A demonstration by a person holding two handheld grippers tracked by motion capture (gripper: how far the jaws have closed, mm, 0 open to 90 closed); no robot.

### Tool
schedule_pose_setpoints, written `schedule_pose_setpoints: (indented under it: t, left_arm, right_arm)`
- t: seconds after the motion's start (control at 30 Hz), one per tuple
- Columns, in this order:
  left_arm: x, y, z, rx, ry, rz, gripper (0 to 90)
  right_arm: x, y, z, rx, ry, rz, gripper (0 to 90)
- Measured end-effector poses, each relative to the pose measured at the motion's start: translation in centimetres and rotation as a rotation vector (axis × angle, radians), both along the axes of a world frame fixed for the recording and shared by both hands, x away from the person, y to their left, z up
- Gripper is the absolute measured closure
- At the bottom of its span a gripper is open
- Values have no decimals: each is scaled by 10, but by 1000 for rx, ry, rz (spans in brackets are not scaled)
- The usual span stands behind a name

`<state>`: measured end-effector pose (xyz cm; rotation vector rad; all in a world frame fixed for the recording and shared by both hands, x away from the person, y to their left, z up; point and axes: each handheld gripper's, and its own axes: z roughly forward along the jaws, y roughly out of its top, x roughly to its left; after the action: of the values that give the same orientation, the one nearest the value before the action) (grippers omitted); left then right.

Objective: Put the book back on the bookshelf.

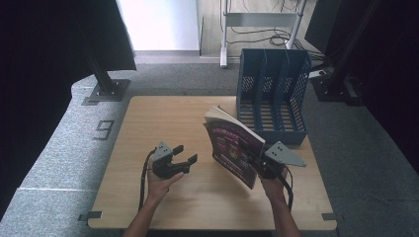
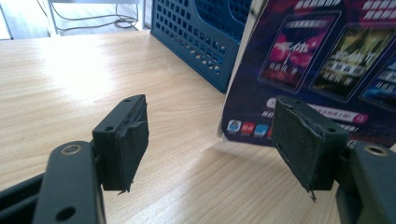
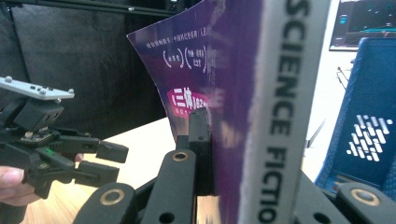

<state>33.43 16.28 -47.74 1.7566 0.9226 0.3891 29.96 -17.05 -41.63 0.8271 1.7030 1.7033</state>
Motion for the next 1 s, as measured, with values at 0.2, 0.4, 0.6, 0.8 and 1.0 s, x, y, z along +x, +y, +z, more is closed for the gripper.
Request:
schedule_pose_setpoints:
  t: [0.2,0.4,0.6,0.8,1.0]
  left_arm:
    - [0,1,-1,9,16,-7,274]
    - [-1,1,-2,-3,27,-6,274]
    - [0,1,-5,4,40,-6,274]
    - [0,1,-6,11,45,-4,274]
    - [0,1,-7,15,53,-6,274]
  right_arm:
    - [-1,-8,3,16,-3,-28,811]
    - [-2,-19,6,33,-1,-61,811]
    - [-4,-34,11,59,-15,-105,812]
    - [-5,-42,13,66,-13,-128,811]
    - [-5,-46,14,73,-10,-145,811]
